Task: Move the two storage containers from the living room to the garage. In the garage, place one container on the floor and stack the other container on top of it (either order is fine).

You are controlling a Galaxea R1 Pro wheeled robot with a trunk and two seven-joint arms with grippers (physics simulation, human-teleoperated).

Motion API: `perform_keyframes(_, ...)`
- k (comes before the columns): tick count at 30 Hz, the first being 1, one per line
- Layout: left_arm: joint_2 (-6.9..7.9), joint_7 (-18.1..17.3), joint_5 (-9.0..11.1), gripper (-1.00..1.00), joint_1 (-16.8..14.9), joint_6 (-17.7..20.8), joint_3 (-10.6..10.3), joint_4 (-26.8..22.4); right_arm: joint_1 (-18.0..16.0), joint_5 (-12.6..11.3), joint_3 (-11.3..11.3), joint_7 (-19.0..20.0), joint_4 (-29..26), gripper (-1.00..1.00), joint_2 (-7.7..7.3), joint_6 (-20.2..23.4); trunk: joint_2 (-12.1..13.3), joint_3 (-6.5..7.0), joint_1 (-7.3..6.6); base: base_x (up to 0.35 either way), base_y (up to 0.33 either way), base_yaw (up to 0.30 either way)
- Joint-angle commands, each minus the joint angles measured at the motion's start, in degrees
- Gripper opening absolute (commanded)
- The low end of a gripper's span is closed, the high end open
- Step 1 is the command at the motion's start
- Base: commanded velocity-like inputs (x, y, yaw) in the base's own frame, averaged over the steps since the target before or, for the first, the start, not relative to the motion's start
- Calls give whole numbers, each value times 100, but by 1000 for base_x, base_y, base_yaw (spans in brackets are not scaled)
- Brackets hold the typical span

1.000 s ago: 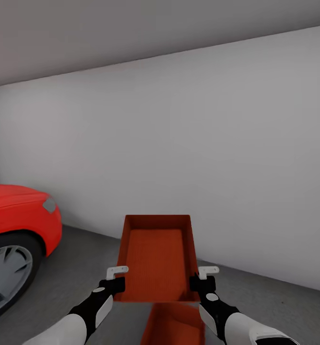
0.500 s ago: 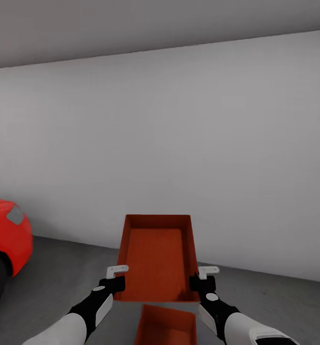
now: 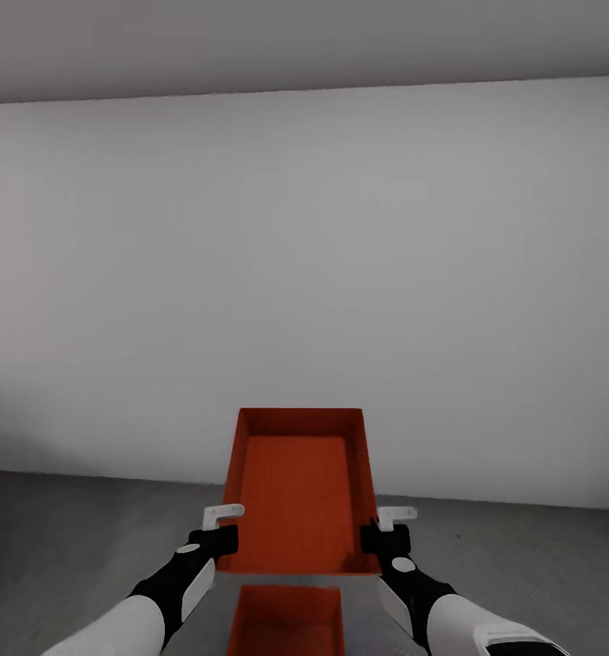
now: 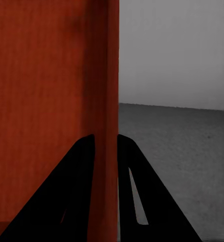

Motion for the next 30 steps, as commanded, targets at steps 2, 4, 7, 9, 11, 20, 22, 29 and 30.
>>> perform_keyframes(2,135,38,51,-100,-5,-150,11,-30,-4,34,-143,-16,24,-100,5,6,-7,-9,1,0,0,-277)
perform_keyframes(4,135,38,51,-100,-5,-150,11,-30,-4,34,-144,-16,24,-100,5,6,-7,-9,1,0,0,-277)
perform_keyframes(7,134,38,51,-100,-5,-150,11,-30,-3,34,-144,-18,24,-100,6,6,-7,-9,1,0,0,-277)
perform_keyframes(9,134,38,51,-100,-5,-150,11,-30,-3,34,-144,-19,24,-100,6,6,-7,-9,1,0,0,-263)
perform_keyframes(11,134,38,51,-100,-5,-150,11,-30,-2,34,-145,-23,24,-100,2,6,-7,-9,1,2,0,-105)
perform_keyframes(20,134,38,51,-100,-5,-150,13,-22,-4,34,-145,-49,24,-100,6,6,-7,-9,1,87,27,-16)
perform_keyframes(22,134,38,51,-100,-5,-150,13,-18,-4,34,-145,-50,24,-100,6,6,-7,-9,1,202,162,0)
perform_keyframes(29,134,38,58,-100,-5,-150,12,-12,-4,33,-145,-56,24,-100,6,6,-7,-9,1,237,213,0)
perform_keyframes(30,134,38,57,-100,-5,-150,12,-14,-4,33,-145,-57,24,-100,6,6,-7,-9,1,237,220,0)
